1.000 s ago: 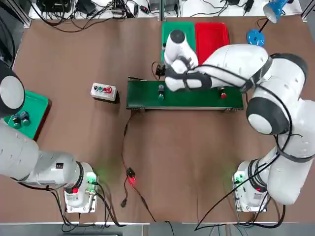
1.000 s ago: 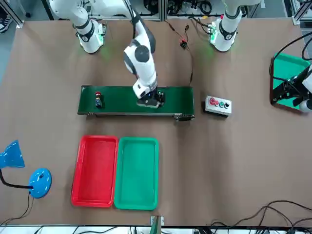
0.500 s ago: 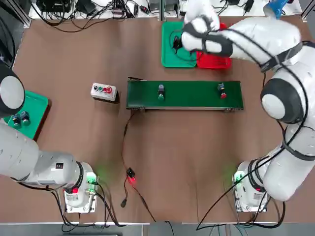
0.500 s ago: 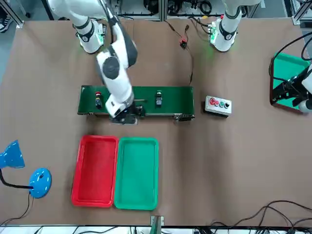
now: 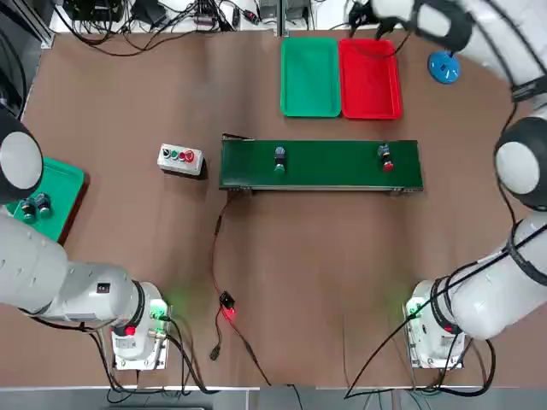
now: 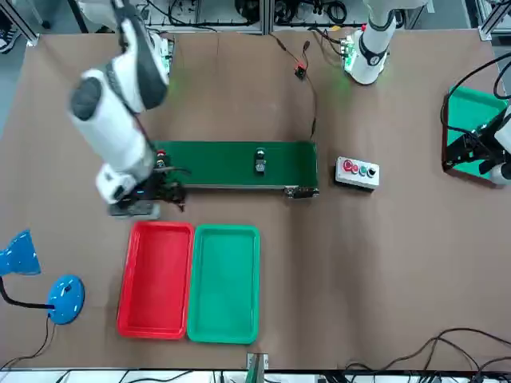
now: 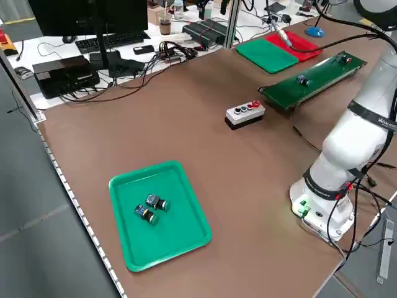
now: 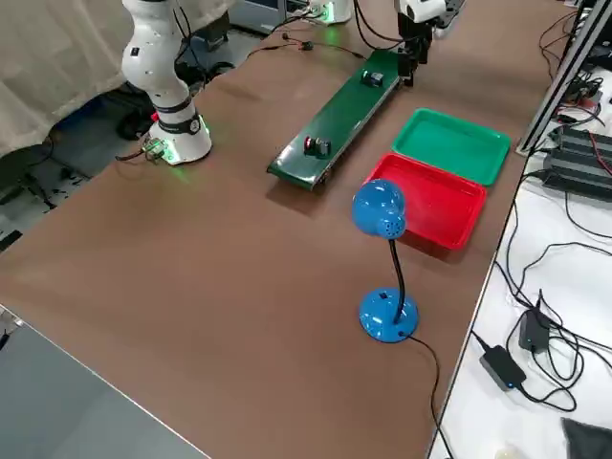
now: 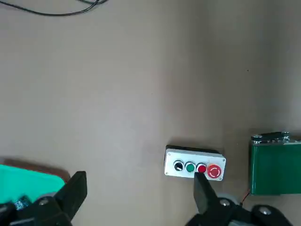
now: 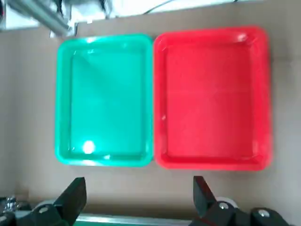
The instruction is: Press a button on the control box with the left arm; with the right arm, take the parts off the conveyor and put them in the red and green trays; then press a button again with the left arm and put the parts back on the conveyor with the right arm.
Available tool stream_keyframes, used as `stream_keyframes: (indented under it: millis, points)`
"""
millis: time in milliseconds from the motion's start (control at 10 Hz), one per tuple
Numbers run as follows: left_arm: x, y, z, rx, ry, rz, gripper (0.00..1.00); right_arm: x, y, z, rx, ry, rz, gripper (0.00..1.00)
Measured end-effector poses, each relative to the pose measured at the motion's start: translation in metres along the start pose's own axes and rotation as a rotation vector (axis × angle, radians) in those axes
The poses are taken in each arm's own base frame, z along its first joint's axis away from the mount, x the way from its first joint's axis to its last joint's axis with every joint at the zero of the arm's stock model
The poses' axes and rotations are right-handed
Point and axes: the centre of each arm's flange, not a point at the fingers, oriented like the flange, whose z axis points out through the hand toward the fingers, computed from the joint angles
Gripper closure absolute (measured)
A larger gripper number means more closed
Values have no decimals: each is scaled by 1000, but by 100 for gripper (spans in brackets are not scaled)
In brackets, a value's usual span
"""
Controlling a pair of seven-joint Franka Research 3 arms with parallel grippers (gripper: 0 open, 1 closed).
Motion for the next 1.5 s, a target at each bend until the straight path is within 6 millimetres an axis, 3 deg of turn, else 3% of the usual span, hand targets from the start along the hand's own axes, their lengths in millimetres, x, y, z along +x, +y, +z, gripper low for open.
stream_keyframes:
  millis: [200,400,600,900,1500]
  points:
    - [0,0,0,0,-1,1,0,16,52,-48,2,55,7,0]
    - [0,0,0,0,-1,0,0,25,83,-92,1,86,36,0]
    - [0,0,0,0,-2,0,0,32,105,-120,-10,80,68,0]
    - [0,0,0,0,-2,0,0,37,133,-138,-25,73,87,0]
    - [0,0,0,0,-3,-1,0,25,152,-142,-175,-30,-36,0]
